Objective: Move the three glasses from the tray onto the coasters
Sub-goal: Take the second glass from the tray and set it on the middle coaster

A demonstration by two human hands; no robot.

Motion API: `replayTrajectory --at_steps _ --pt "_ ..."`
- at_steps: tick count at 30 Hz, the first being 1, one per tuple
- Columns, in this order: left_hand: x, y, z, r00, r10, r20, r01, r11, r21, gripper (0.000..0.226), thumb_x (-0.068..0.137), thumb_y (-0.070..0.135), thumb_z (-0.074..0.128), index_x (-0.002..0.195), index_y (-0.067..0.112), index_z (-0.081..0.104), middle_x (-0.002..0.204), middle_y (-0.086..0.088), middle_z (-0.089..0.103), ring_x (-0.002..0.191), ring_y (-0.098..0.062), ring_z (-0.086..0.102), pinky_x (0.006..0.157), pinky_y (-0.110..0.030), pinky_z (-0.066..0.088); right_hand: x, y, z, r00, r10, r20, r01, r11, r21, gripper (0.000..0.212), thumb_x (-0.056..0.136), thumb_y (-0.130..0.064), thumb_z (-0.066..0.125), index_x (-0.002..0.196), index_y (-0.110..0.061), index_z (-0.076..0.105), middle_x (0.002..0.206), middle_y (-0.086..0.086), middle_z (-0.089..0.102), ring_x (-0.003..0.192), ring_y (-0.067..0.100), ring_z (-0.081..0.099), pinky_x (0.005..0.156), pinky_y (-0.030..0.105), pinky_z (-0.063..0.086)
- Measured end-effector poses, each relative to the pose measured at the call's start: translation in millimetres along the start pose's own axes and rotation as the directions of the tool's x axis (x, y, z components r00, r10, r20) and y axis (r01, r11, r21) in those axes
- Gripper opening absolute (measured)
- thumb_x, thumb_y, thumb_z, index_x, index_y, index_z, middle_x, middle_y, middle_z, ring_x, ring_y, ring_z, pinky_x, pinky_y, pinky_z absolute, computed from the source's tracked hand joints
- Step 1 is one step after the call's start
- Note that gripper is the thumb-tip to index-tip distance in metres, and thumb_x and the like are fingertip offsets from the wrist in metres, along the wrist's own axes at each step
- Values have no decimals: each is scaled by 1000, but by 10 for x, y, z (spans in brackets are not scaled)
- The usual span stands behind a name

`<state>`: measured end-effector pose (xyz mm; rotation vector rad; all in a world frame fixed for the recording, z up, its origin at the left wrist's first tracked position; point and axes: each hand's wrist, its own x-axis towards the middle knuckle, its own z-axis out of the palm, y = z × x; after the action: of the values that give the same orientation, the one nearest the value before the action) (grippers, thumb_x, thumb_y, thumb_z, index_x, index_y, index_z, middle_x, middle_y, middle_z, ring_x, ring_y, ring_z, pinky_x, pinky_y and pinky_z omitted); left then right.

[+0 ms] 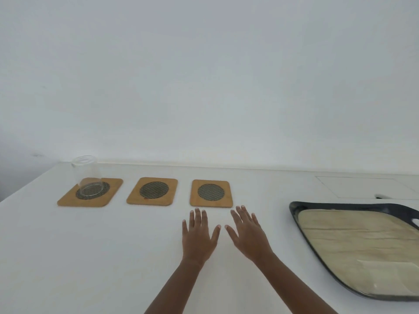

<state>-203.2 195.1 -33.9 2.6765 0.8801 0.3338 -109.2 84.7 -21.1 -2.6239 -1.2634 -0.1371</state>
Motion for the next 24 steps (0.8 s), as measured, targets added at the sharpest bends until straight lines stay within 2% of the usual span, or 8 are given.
replayTrajectory --at_steps 11,18,21,24 --pt "-115 1321 209 958 286 26 -281 952 -121 68 96 49 27 149 9 9 160 -9 6 149 -22 2 121 -40 6 -519 1077 -578 980 184 -77 -188 981 -40 56 98 -41 29 145 -13 22 157 6 20 147 18 9 119 36 12" --pt "-299 2018 352 885 450 116 -420 882 -213 70 95 47 35 149 9 10 160 -7 9 148 -20 4 121 -37 6 -927 1686 -857 950 300 -88 -300 954 6 50 98 -35 34 141 -11 31 151 7 33 143 18 24 118 37 18" --pt "-373 2231 412 843 514 157 -476 850 -226 74 93 49 40 148 9 12 158 -7 17 147 -20 10 120 -36 11 -1085 1907 -943 944 324 -55 -324 946 21 49 98 -34 35 141 -11 32 148 7 37 140 20 29 117 37 23" --pt "-429 2413 463 804 547 234 -487 831 -269 80 89 53 46 148 11 13 154 -9 29 142 -22 26 116 -36 23 -1248 2128 -1020 940 340 -22 -339 940 38 47 98 -32 36 139 -10 34 146 6 40 138 19 34 115 36 25"
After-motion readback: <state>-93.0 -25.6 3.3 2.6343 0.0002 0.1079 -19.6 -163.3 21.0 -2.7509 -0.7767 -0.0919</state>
